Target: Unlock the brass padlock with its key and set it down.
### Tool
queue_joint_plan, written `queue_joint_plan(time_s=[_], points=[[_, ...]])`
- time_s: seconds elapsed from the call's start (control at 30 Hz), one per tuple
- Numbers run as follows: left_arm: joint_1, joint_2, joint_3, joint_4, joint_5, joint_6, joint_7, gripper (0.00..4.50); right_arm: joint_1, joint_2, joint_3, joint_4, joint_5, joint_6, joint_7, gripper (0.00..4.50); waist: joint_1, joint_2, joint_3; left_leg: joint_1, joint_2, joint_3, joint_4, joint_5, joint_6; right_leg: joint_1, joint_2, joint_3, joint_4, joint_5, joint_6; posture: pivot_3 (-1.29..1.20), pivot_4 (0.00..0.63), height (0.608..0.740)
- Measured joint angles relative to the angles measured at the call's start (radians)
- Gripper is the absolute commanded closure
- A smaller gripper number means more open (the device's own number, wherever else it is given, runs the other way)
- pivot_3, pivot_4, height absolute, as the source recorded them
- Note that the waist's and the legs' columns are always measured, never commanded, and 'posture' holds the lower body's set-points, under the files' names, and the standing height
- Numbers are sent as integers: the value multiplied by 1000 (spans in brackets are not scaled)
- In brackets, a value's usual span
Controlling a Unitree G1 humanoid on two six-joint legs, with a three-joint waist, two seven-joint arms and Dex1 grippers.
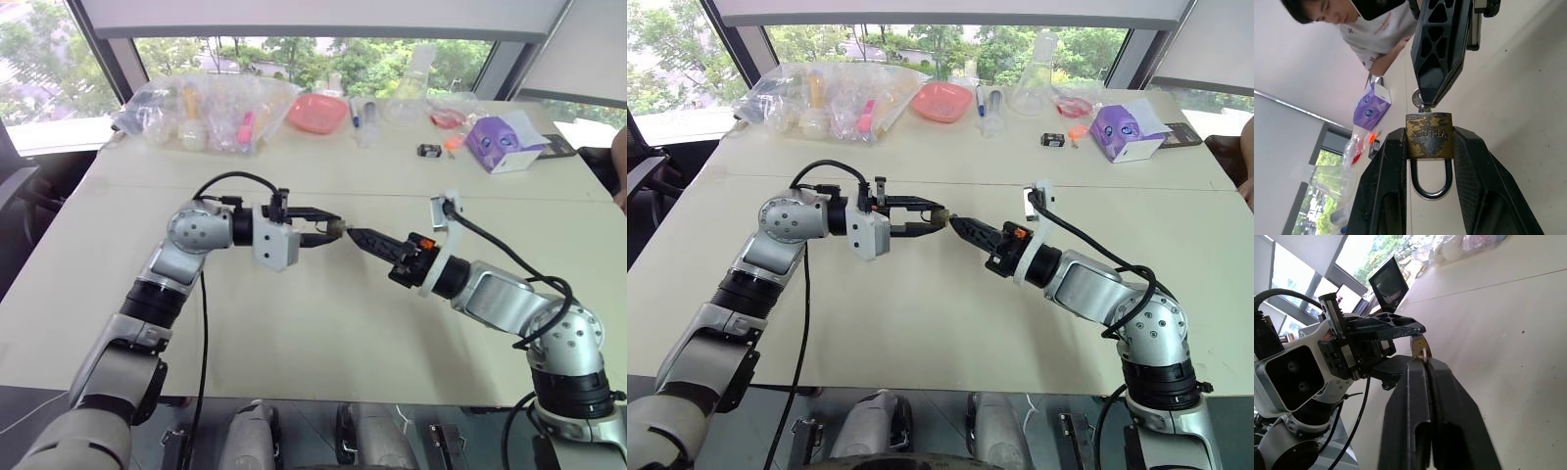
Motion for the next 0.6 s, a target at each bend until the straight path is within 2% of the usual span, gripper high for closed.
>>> queue_joint_plan(time_s=[0.33, 0.6], points=[[0, 8, 0, -4, 6, -35, 11, 3777, 0, 28, -1, 4, 35, -2, -34, 4446, 0, 0, 0, 0, 0, 0, 0, 0, 0, 0, 0, 0, 0, 0, 0, 0, 150, 740], [0, 17, 2, 26, 46, -129, 67, 3777, -1, 55, -1, 18, 93, -18, -79, 4446, 0, 0, 0, 0, 0, 0, 0, 0, 0, 0, 0, 0, 0, 0, 0, 0, 150, 740]])
